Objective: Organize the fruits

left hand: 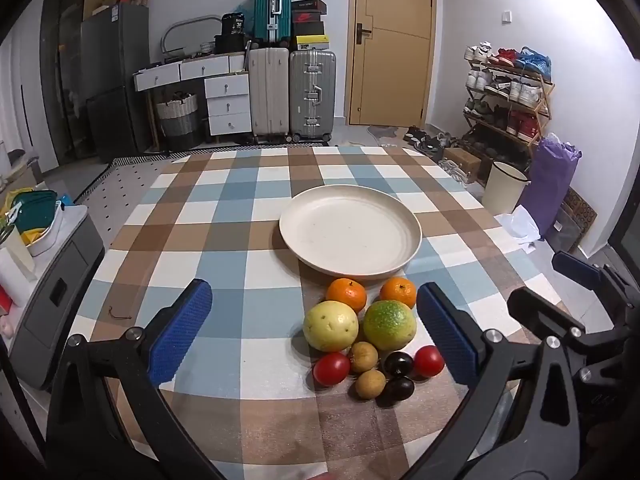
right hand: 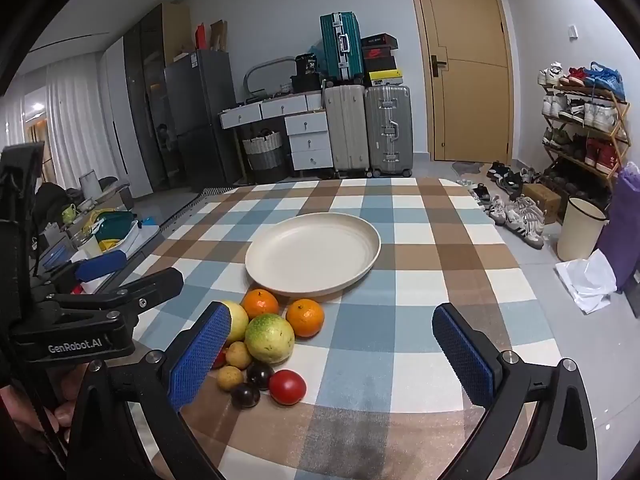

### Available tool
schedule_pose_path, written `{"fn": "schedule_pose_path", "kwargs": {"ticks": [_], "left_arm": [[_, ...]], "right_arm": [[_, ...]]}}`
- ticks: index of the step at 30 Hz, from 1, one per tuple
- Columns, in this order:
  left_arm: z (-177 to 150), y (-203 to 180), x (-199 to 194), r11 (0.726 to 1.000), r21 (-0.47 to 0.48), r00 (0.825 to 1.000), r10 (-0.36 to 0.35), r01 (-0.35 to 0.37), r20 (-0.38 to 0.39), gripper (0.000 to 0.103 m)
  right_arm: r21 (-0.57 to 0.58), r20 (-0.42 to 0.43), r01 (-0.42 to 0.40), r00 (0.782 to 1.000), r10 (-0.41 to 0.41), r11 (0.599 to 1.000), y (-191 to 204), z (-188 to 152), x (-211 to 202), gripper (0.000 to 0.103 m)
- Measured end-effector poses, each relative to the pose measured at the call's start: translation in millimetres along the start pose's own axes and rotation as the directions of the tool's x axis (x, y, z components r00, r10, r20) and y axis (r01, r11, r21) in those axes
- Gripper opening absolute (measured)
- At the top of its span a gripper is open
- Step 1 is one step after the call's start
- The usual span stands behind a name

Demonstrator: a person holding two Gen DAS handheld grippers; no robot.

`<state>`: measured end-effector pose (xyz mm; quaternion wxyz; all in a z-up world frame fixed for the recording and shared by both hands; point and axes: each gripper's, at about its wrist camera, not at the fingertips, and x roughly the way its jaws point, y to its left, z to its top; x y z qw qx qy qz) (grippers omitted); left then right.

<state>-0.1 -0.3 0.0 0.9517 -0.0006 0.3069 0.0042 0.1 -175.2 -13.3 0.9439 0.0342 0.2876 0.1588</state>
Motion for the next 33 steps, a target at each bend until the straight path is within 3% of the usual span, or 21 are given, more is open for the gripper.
{"fn": "schedule_pose_path", "kwargs": {"ticks": [33], "left_arm": [[-6.2, -1.8, -4.3, 1.0, -0.026, 1.0, 0.0, 0.001, 0.018, 0.102]], "right_arm": [[-0.05, 0.029, -0.011, 1.0, 0.013, 0.999, 12.7, -5.2, -4.5, 0.103]]}}
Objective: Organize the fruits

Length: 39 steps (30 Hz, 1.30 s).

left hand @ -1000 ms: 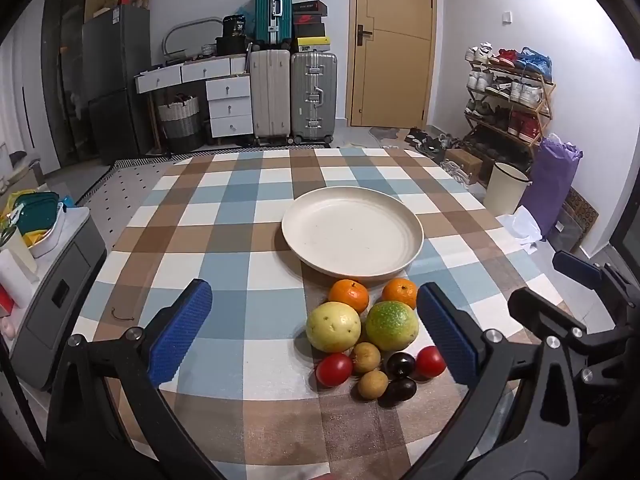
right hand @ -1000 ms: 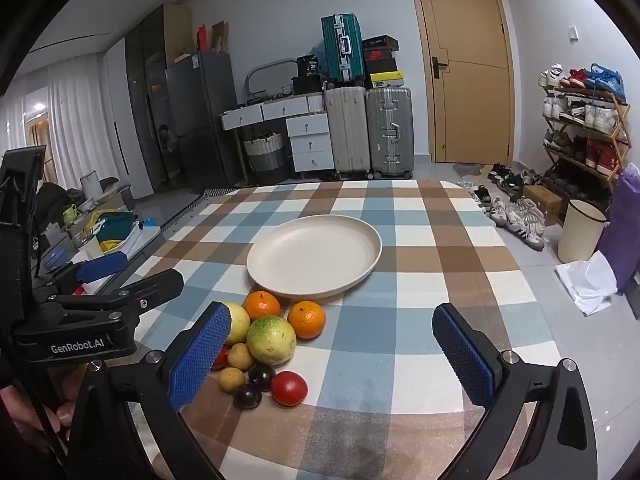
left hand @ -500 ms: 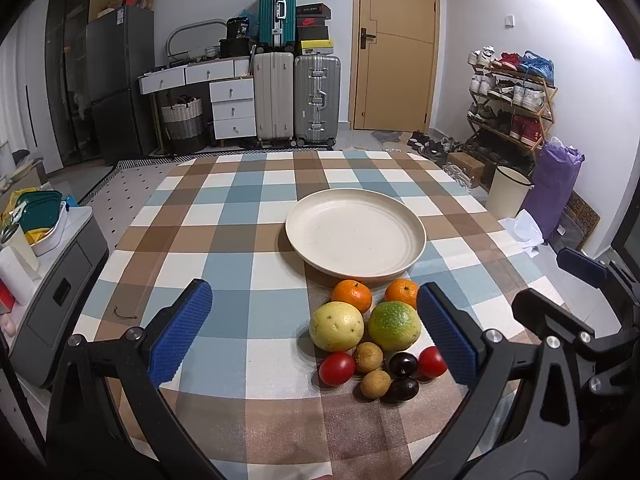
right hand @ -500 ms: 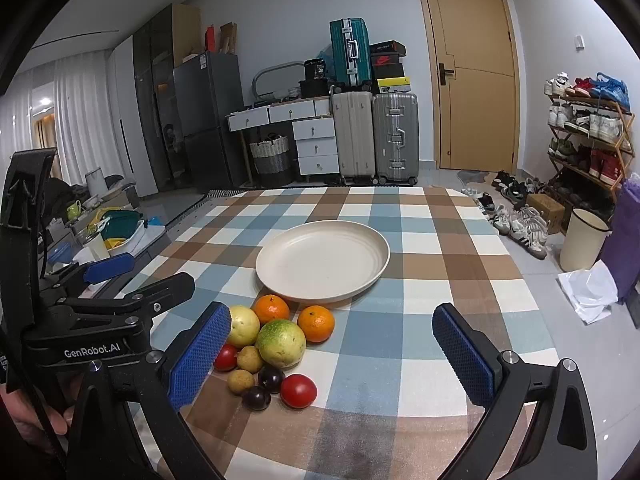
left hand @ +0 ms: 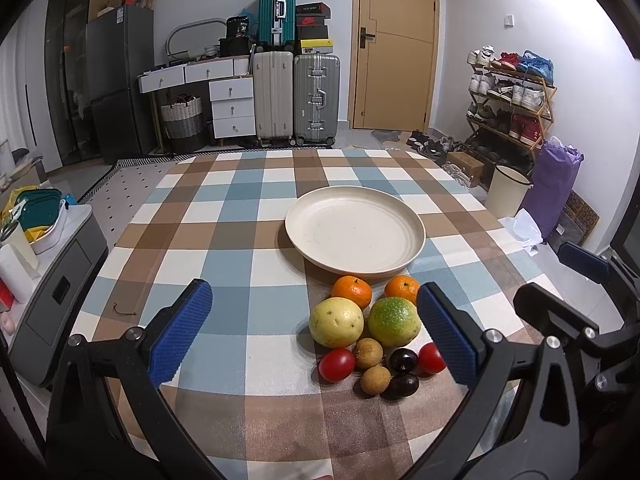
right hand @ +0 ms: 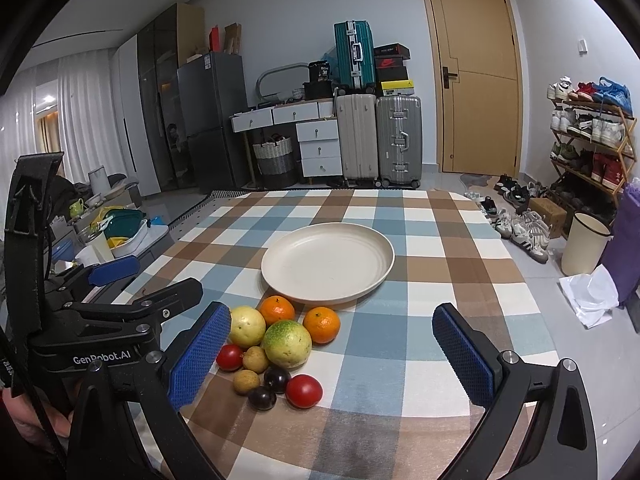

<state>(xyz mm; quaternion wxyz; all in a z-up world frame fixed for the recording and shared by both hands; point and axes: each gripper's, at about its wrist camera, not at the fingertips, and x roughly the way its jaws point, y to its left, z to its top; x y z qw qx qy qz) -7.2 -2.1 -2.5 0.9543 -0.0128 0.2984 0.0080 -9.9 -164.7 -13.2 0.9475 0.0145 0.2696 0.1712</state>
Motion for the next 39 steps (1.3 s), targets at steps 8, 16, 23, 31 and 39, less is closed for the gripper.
{"fn": "schedule_pose_path", "kwargs": {"ticks": [8, 16, 23, 31, 39], "left_arm": [[-2.7, 2.0, -1.0, 1.0, 0.0, 1.0, -0.007, 0.007, -0.003, 0.102], [-1.4, -0.3, -1.2, 1.0, 0.01, 1.0, -0.017, 0.017, -0.005, 0.102], [1.1, -0.4, 1.7, 1.0, 0.011, 1.0, -0.023, 0.023, -0.011, 0.102], [0.5, -1.1, 3.9, 1.0, 0.007, 1.0, -0.023, 0.023, -0.016, 0.102], [-1.9, 0.7, 9.7, 0.998, -0.011, 0.998, -0.055, 0.055, -0.035, 0.102]], "right_arm": [[-0.008, 0.004, -0.004, 1.0, 0.004, 1.0, 1.7, 1.6, -1.0, 0.103], [-0.011, 0.01, -0.007, 1.0, 0.008, 1.0, 2.6, 4.3, -3.1, 0.103], [-0.016, 0.015, -0.005, 1.0, 0.005, 1.0, 3.6, 5.9, -4.2, 0.103], [-0.013, 0.018, -0.005, 1.0, 0.005, 1.0, 2.5, 6.1, -4.1, 0.103], [-0.009, 0.017, -0.005, 1.0, 0.005, 1.0, 2.3, 6.0, -4.5, 0.103]]}}
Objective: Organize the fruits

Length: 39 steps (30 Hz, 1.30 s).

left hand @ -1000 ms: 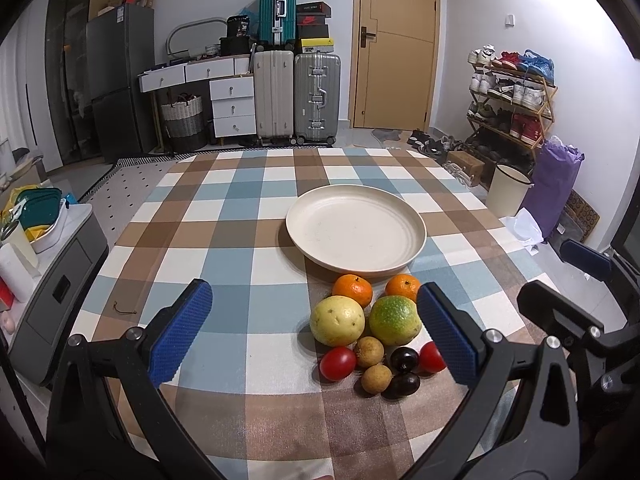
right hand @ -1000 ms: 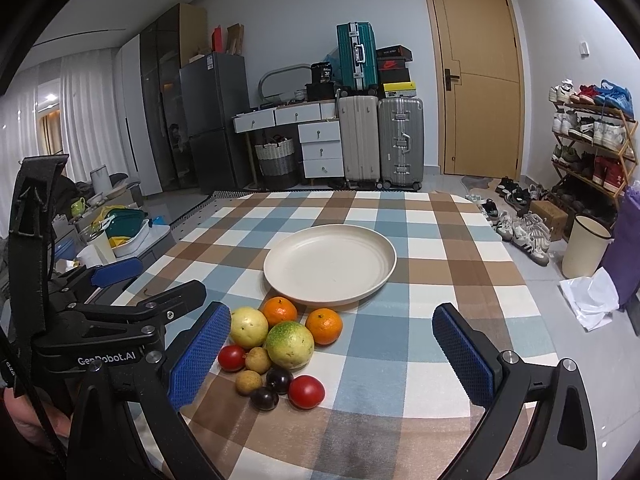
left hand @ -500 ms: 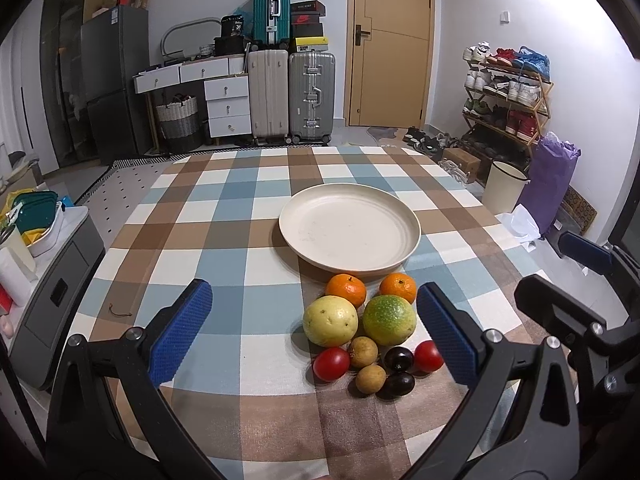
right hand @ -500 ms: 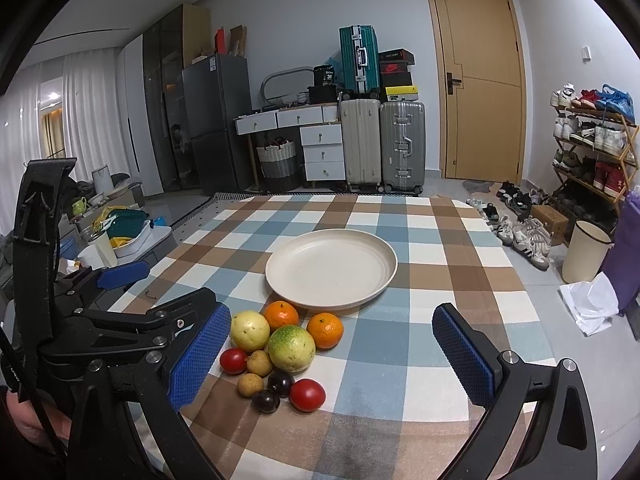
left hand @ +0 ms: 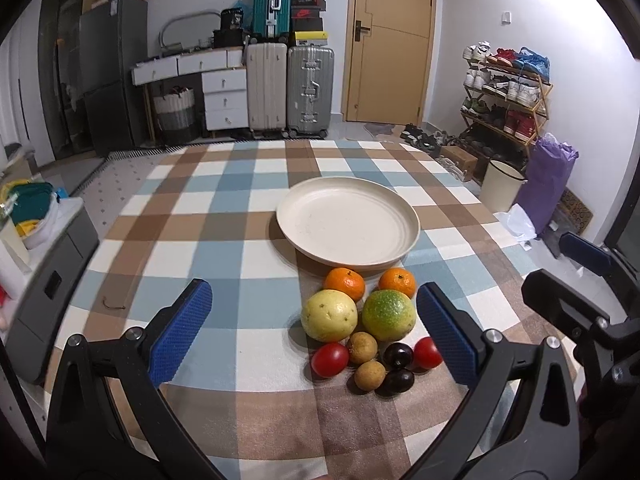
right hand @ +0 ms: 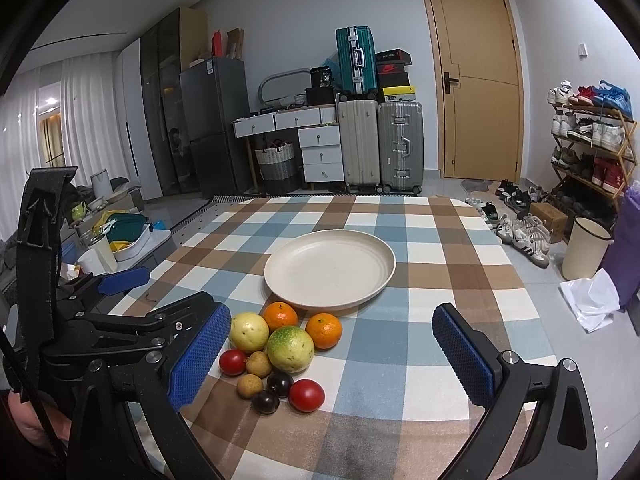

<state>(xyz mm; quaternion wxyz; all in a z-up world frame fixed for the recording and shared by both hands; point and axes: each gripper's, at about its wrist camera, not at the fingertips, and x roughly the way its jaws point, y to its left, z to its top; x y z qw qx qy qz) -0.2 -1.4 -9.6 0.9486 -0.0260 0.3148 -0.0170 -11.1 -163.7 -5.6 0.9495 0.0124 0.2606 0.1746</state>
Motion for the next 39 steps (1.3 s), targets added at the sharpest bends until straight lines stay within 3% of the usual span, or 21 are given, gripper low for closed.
{"fn": "schedule_pose_path", "kwargs": {"ticks": [15, 23, 27, 34, 39], "left_arm": [[-7.9, 21.2, 42.3, 0.999, -0.05, 0.996, -0.027, 0.022, -0.086, 0.102], [-11.8, 31.2, 76.7, 0.994, -0.087, 0.984, -0.079, 0.066, -0.159, 0.102], [-12.1, 37.1, 96.7, 0.988, -0.115, 0.972, -0.126, 0.104, -0.2, 0.095], [-16.6, 49.5, 127.9, 0.943, -0.231, 0.914, -0.299, 0.239, -0.274, 0.078], [-19.2, 57.7, 142.6, 0.892, -0.3, 0.873, -0.416, 0.338, -0.254, 0.072]], "right_arm": [[0.045, -0.009, 0.002, 1.0, -0.001, 0.999, -9.8, -6.4, 10.0, 0.103], [0.056, -0.052, -0.012, 0.999, 0.015, 0.998, -13.4, -12.0, 31.5, 0.103], [0.064, -0.069, -0.02, 0.997, 0.025, 0.998, -17.0, -14.1, 42.0, 0.103], [0.064, -0.095, -0.031, 0.995, 0.037, 0.997, -18.5, -15.9, 58.8, 0.103], [0.071, -0.112, -0.038, 0.993, 0.046, 0.997, -19.7, -17.7, 68.1, 0.103]]}}
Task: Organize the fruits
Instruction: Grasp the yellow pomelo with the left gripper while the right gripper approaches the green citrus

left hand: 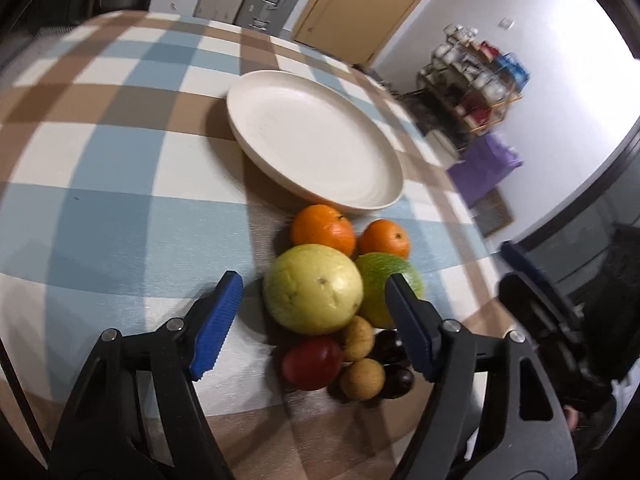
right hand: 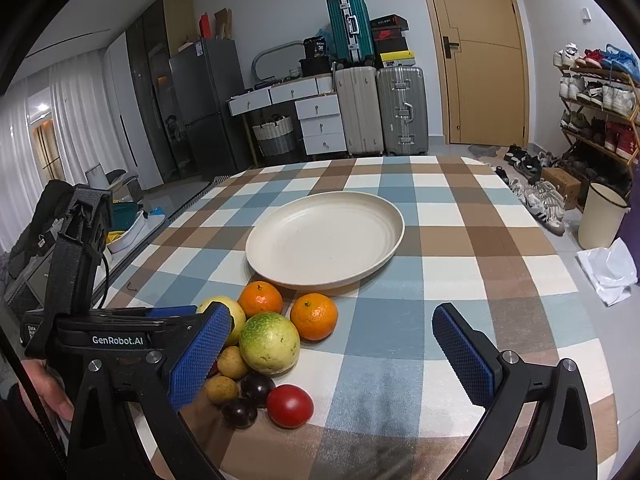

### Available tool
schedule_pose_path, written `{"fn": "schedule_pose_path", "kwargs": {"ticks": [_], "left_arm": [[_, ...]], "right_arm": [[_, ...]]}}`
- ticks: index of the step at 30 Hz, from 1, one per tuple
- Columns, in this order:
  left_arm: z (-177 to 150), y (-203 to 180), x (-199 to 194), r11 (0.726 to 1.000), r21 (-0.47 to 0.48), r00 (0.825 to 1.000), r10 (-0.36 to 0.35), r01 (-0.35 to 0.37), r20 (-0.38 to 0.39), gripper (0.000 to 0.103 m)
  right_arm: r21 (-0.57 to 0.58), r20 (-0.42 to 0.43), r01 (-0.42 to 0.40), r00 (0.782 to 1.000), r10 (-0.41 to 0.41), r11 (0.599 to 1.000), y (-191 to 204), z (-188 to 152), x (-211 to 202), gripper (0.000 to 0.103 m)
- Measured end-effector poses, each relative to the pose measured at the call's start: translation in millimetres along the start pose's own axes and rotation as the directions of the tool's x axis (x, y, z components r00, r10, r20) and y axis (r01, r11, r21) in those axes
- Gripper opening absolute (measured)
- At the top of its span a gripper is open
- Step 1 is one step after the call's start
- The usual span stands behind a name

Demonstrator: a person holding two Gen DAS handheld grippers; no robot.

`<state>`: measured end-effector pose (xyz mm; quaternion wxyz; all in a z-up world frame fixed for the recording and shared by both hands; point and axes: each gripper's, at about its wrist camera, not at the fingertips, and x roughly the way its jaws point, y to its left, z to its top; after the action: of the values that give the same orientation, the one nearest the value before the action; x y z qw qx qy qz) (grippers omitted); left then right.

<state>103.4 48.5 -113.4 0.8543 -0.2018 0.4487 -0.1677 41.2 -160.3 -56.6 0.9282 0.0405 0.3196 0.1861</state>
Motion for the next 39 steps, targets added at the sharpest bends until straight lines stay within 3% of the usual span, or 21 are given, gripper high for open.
{"fn": "schedule_pose_path", "kwargs": {"ticks": [5, 11, 31, 39], "left_arm": [[4.3, 6.8, 8.8, 0.999, -0.012, 0.999, -0.045, 0.045, -0.013, 0.05], [2.1, 16.5, 7.3, 0.991, -0.056, 0.992, -0.125, 0.125, -0.002, 0.049], [2.2, 25.7, -25.9, 0.988, -0.05, 0.988, -0.14, 0.144, 0.062, 0.049], [3.4, 23.3, -43.0, 0.988, -0.017, 0.985, -0.148, 0.15, 0.092, 0.049]], "right_arm": [[-0.005, -0.015, -0.006, 1.0, 0.005, 1.0, 1.8, -1.5, 5.5, 0.103], [-0.002, -0.027, -0.008, 1.0, 0.008, 1.0, 2.1, -1.8, 11.2, 0.103], [0.031, -0.131, -0.103, 0.986, 0.106, 0.994, 21.9, -8.0, 36.2, 0.103], [0.148, -0.195, -0.132, 0.968, 0.16, 0.98, 20.2, -15.8, 53.7, 0.097]]}}
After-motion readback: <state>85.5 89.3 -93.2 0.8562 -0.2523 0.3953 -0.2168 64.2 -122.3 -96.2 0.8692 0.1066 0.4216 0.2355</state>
